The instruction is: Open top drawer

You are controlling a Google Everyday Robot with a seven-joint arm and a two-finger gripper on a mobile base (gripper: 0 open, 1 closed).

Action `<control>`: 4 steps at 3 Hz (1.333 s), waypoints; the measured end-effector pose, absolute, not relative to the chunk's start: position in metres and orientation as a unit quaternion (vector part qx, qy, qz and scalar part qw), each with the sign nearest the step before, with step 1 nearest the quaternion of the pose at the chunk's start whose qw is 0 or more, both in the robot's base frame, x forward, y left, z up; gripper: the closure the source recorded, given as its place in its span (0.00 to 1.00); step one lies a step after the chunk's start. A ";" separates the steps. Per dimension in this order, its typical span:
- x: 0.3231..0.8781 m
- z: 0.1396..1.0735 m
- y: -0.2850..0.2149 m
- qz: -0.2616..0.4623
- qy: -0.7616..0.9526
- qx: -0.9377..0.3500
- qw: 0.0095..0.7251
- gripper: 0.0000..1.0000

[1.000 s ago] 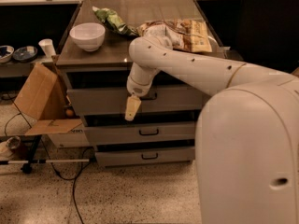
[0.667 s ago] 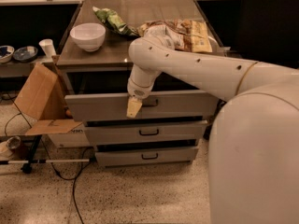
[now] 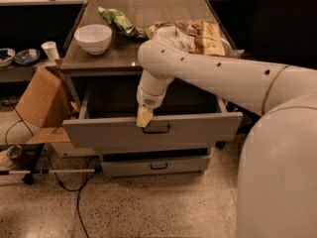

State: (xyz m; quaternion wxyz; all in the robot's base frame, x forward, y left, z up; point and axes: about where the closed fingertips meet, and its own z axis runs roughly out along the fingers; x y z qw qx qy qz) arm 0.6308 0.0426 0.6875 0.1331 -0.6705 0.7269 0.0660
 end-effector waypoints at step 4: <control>0.562 0.701 0.027 0.083 0.719 -0.680 0.116 0.00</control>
Offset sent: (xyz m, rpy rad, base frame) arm -0.0633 -0.0133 0.0268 0.0055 0.0444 0.0434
